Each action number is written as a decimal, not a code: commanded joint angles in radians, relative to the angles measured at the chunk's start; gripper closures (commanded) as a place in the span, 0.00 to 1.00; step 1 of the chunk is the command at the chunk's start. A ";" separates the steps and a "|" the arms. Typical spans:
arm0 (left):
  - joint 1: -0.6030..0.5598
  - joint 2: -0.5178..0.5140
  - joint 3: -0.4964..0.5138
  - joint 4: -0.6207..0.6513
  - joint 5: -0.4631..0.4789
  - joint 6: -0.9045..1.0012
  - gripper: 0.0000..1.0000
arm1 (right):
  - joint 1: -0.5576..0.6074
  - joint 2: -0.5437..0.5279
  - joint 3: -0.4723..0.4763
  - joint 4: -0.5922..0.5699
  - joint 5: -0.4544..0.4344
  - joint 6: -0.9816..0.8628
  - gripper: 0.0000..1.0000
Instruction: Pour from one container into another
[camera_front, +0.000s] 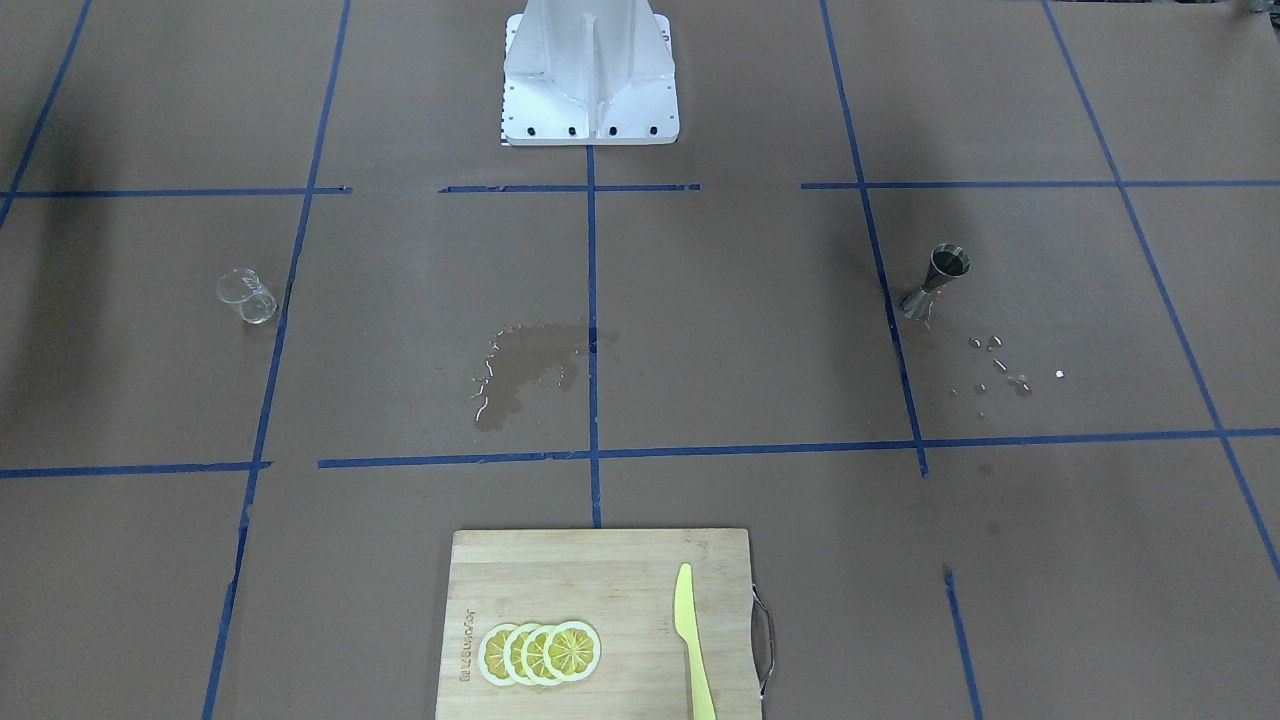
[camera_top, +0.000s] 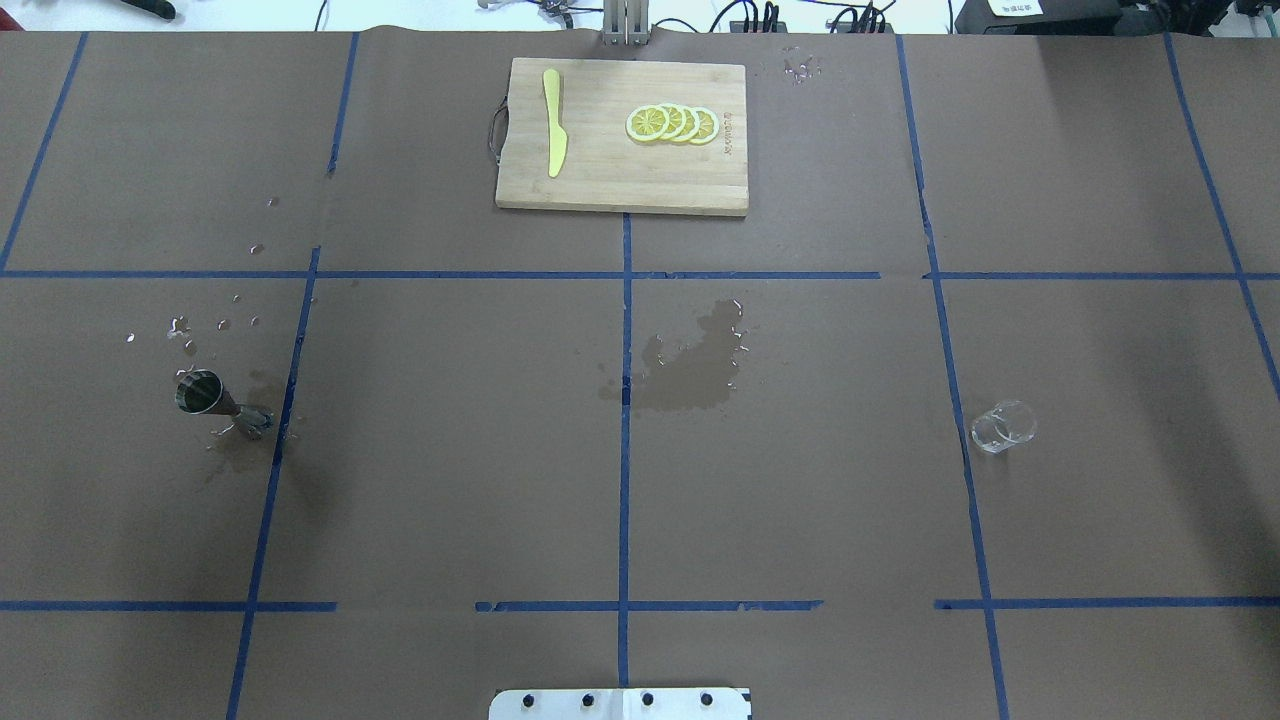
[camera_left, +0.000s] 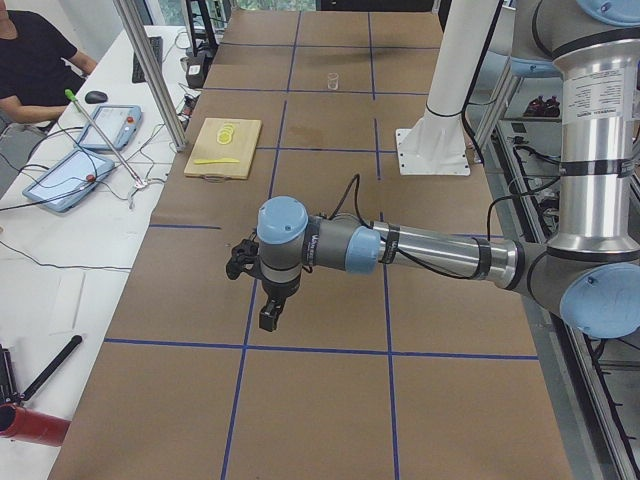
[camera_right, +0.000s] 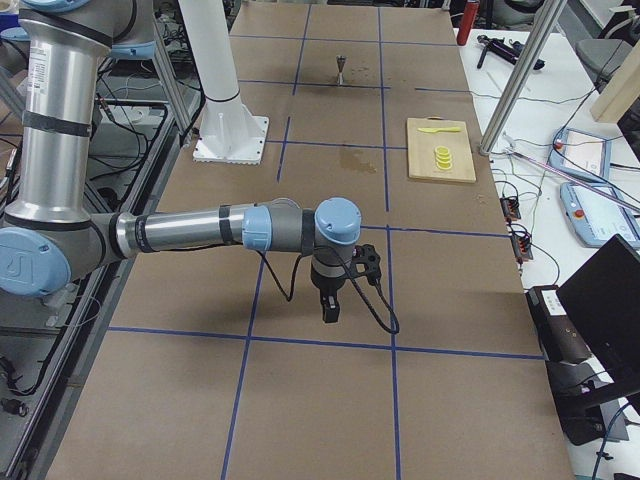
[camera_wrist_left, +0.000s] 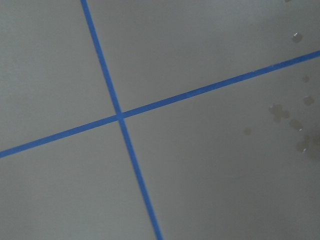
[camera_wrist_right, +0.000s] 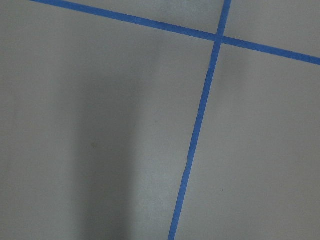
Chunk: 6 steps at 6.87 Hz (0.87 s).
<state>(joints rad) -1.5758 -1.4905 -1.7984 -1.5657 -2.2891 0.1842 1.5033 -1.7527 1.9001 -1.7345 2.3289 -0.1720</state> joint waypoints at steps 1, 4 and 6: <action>-0.038 -0.007 0.005 0.047 0.020 0.008 0.00 | 0.000 0.002 0.005 0.006 0.000 0.008 0.00; -0.038 0.001 -0.003 0.044 0.017 0.006 0.00 | 0.000 0.004 -0.003 0.013 -0.002 0.008 0.00; -0.035 -0.002 -0.001 0.038 0.008 0.003 0.00 | 0.000 0.004 -0.004 0.013 0.001 0.009 0.00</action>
<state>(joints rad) -1.6117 -1.4911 -1.7984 -1.5246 -2.2752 0.1883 1.5033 -1.7490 1.8975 -1.7213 2.3285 -0.1632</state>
